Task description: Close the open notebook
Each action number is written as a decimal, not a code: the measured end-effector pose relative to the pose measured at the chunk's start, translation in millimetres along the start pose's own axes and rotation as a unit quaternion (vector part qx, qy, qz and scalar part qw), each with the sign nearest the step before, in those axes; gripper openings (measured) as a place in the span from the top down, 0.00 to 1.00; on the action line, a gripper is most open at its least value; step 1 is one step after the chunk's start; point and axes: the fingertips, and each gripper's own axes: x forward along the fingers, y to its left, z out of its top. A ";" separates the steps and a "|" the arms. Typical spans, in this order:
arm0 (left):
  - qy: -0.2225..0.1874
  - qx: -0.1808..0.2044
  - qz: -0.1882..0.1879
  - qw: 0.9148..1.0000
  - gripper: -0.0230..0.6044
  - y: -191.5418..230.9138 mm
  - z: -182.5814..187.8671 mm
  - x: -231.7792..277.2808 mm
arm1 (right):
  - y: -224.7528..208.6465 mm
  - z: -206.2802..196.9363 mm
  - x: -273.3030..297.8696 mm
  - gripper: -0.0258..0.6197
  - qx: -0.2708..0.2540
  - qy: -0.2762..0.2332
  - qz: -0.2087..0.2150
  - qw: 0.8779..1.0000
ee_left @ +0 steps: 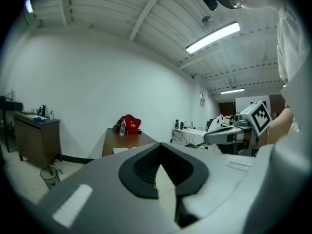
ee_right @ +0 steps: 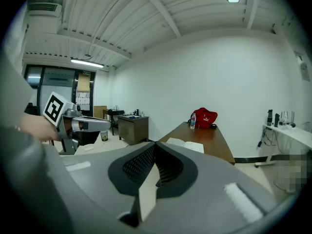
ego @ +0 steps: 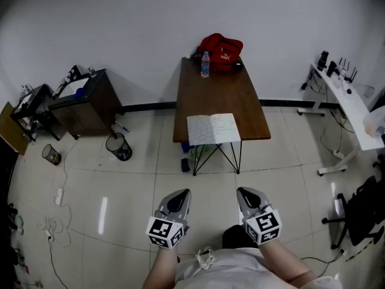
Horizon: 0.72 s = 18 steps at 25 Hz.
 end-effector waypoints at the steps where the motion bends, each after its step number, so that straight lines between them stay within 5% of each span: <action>1: 0.001 0.009 0.000 1.000 0.95 0.4 0.5 2.9 | -1.9 -0.5 3.1 0.95 0.006 0.000 0.002 1.000; 5: -0.001 0.029 0.000 1.000 0.95 6.6 3.7 22.6 | -15.5 0.2 20.8 0.95 0.013 -0.005 0.004 1.000; 18: 0.031 -0.007 0.023 0.999 0.95 69.8 -3.1 165.9 | -135.2 -7.6 137.5 0.95 0.033 0.015 0.021 0.999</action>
